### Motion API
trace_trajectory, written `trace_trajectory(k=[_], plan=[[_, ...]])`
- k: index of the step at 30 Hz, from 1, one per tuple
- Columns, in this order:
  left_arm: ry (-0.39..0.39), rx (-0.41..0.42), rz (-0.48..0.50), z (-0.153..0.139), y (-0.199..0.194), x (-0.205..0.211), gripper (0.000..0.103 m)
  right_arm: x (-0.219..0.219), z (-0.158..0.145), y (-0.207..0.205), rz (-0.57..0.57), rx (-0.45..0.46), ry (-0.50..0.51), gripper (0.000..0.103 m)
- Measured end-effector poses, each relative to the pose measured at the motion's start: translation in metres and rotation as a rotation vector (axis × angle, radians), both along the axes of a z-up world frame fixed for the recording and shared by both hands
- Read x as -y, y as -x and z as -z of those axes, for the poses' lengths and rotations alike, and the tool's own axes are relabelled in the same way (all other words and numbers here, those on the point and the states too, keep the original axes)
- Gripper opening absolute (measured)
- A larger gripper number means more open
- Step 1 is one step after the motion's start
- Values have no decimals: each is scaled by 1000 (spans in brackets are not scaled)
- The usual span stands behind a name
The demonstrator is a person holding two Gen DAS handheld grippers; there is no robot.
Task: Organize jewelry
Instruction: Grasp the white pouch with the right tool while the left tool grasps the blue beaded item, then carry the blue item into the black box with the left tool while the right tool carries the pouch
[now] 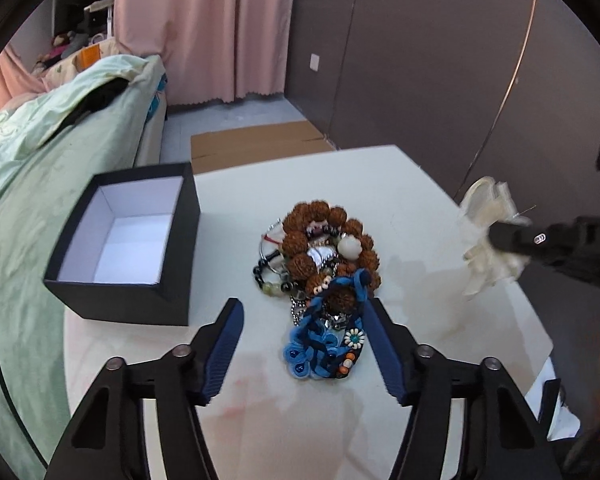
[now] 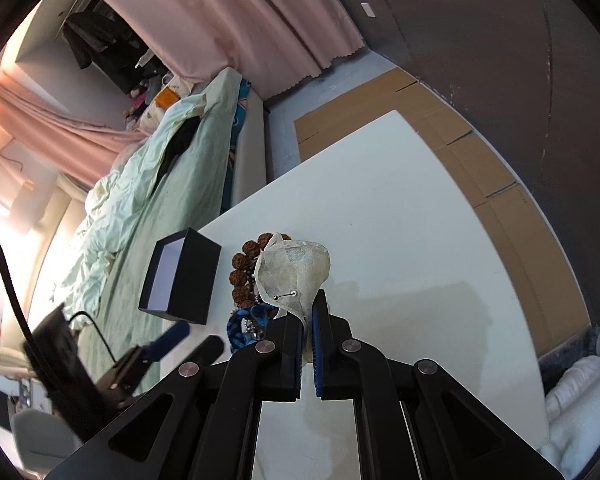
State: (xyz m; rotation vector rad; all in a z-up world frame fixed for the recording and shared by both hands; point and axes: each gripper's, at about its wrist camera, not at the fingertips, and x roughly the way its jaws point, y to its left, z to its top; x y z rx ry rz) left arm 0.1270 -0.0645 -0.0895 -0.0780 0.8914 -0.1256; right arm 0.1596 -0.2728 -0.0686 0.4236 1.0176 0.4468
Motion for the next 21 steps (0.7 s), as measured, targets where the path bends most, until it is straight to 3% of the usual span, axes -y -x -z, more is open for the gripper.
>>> trace_trajectory(k=[3,10,14,17,21], plan=[[-11,-30,0,12,-6,3,49,4,-1,1,7,4,3,6],[-7,-74,-28,31,-14,1,48,2,-1,3,14,6,12,6],[29,-76,-20,30,-14,-1,20,-7,2,1,9,0,6,6],[-10,-44,-25,24,-8,2,9,-11,-2,3,5,18,-1,6],[7,0,-32,11,-2,-2,9,-15,-4,3,4,34,-18,6]])
